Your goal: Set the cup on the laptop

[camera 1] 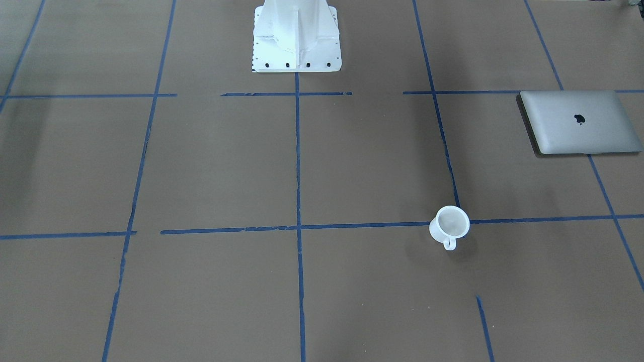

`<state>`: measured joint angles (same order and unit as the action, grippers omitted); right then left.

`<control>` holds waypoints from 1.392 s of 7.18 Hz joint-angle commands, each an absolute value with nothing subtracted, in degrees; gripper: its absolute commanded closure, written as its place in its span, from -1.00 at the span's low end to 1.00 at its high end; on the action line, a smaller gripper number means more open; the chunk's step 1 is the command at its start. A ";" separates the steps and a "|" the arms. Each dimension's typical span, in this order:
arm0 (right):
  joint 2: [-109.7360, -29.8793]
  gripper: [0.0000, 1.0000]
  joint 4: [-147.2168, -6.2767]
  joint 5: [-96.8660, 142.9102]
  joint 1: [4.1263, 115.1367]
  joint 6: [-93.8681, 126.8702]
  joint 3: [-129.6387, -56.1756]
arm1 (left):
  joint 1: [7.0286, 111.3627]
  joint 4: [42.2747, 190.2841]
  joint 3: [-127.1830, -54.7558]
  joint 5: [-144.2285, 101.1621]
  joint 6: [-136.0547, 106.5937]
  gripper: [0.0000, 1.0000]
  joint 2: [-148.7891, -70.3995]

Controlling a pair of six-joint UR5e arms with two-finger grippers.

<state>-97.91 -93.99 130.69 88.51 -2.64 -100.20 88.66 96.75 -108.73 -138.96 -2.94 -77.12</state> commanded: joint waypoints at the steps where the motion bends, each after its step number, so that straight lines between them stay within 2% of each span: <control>1: -97.91 -1.00 -93.96 130.69 88.51 -2.64 -100.20 | 79.07 98.00 -106.28 -138.96 -13.49 -1.00 -89.05; 3: -97.91 -1.00 -93.96 130.69 88.51 -2.64 -100.20 | 71.75 97.74 -100.24 -138.52 -23.34 -1.00 -102.75; 5: -97.91 -1.00 -93.96 130.69 88.51 -2.64 -100.20 | 65.15 98.17 -85.59 -137.90 -31.34 -1.00 -117.70; 7: -97.91 -1.00 -93.96 130.69 88.51 -2.64 -100.20 | 61.19 99.22 -79.83 -130.02 -34.78 -1.00 -122.33; 9: -97.91 -1.00 -93.96 130.69 88.51 -2.64 -100.20 | 59.25 103.34 -69.57 -129.81 -39.36 -0.99 -129.26; 10: -97.91 -1.00 -93.96 130.69 88.51 -2.64 -100.20 | 57.93 106.40 -67.00 -129.03 -41.03 -0.99 -130.16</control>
<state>-97.91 -93.95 130.69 88.51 -2.64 -100.20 59.49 103.25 -71.29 -129.84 -38.89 -127.90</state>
